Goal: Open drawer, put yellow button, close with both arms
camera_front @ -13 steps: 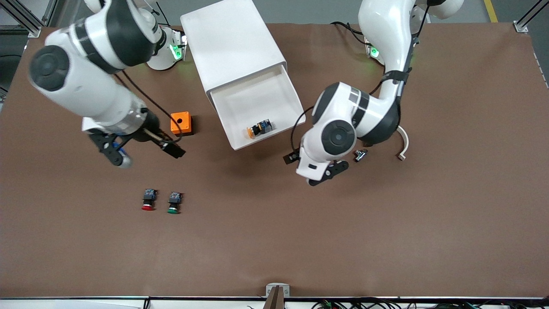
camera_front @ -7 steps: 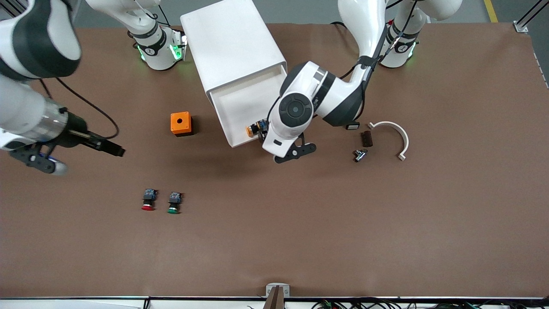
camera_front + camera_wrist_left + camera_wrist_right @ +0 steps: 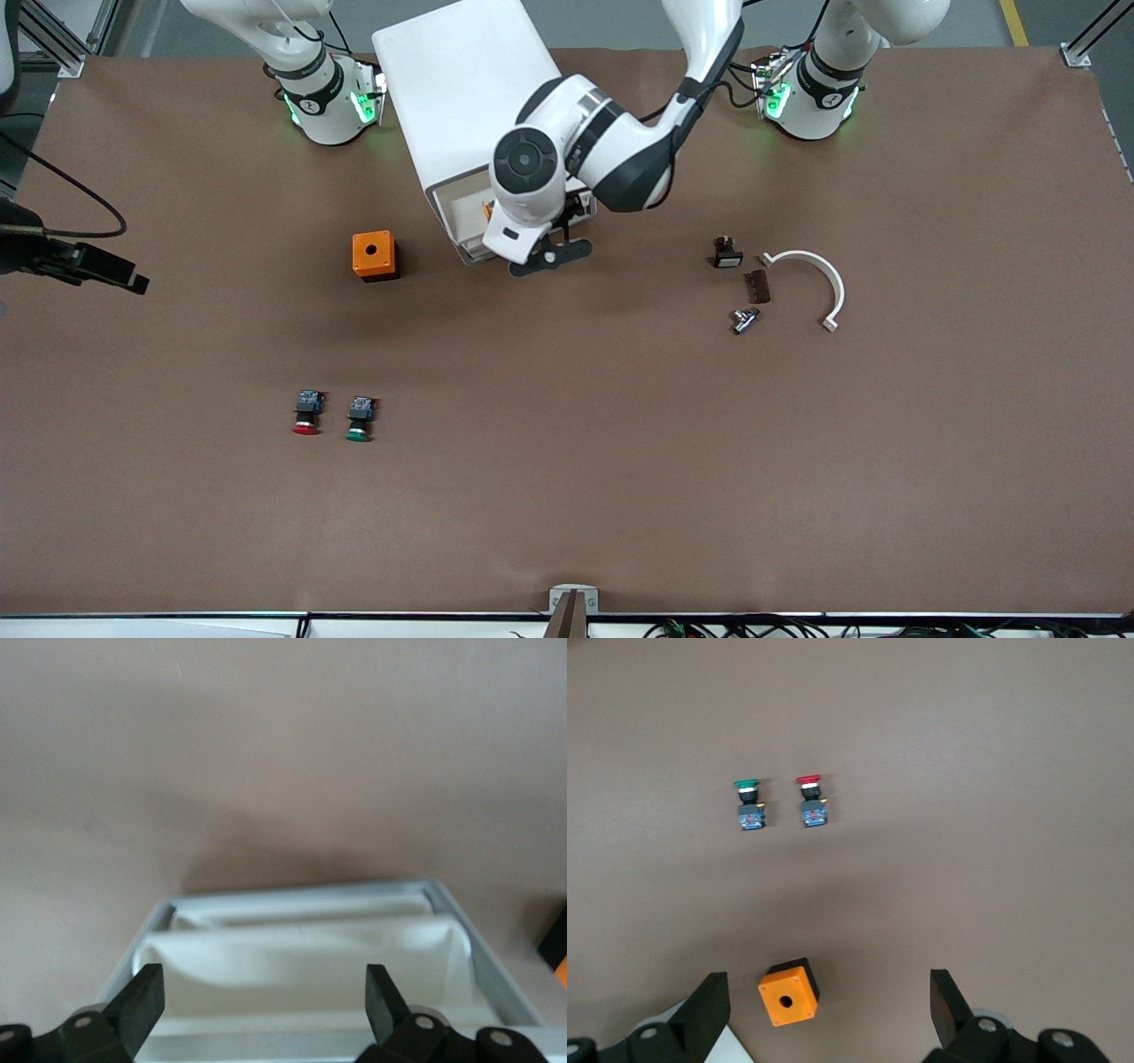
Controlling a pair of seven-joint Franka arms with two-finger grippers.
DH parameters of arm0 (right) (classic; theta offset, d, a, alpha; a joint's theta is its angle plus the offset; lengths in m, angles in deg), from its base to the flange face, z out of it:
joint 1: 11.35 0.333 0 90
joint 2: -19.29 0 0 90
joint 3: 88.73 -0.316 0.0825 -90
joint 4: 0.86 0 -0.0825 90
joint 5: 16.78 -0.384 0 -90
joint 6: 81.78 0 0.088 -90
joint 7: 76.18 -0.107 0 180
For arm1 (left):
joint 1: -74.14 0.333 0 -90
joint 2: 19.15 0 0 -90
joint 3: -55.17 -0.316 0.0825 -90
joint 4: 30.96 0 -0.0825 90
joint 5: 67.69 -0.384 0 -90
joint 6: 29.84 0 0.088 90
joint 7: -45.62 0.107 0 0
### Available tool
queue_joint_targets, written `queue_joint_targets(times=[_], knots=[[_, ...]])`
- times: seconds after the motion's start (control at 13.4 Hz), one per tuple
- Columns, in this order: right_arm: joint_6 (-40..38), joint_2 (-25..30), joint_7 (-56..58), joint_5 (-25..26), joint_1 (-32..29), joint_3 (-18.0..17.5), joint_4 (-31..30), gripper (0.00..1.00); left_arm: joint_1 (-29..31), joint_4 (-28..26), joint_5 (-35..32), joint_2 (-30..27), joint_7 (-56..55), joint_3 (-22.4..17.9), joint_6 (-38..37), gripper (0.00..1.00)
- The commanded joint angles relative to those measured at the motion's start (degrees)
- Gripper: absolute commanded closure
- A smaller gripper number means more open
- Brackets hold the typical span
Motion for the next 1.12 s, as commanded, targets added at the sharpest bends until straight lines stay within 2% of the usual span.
queue_joint_targets(times=[0.0,0.15,0.37,0.6,0.67,0.75,1.05], knots=[[2.3,6.7,1.2,1.7,-0.5,-0.6,-7.2,0.0,-0.2,-1.2,-0.6,-0.9,-2.4,3.2,-0.5,0.0],[3.6,8.2,1.5,5.0,-0.5,-2.8,-8.9,0.0,-0.2,-1.2,-0.6,-0.8,-3.9,4.9,-0.4,0.0],[3.1,8.4,1.3,5.7,-0.9,-5.7,-8.5,0.0,-0.1,-1.2,-0.6,-0.7,-4.6,5.7,-0.5,0.0],[3.2,8.4,1.1,6.3,-0.8,-5.7,-8.4,0.0,1.4,-1.2,-1.4,-0.7,-4.6,5.1,-0.5,0.0],[3.2,8.3,1.1,6.5,-0.8,-5.7,-8.4,0.0,4.2,-1.1,-1.7,-0.9,-4.3,4.9,-0.5,0.0],[3.3,8.3,1.0,6.5,-0.9,-5.7,-8.4,0.0,6.9,-0.9,-4.6,-1.3,-4.2,4.7,-0.5,0.0],[3.2,8.3,0.9,6.5,-0.9,-5.6,-8.4,0.0,14.0,-0.8,-23.2,-4.1,-2.7,4.7,-0.5,0.0]])
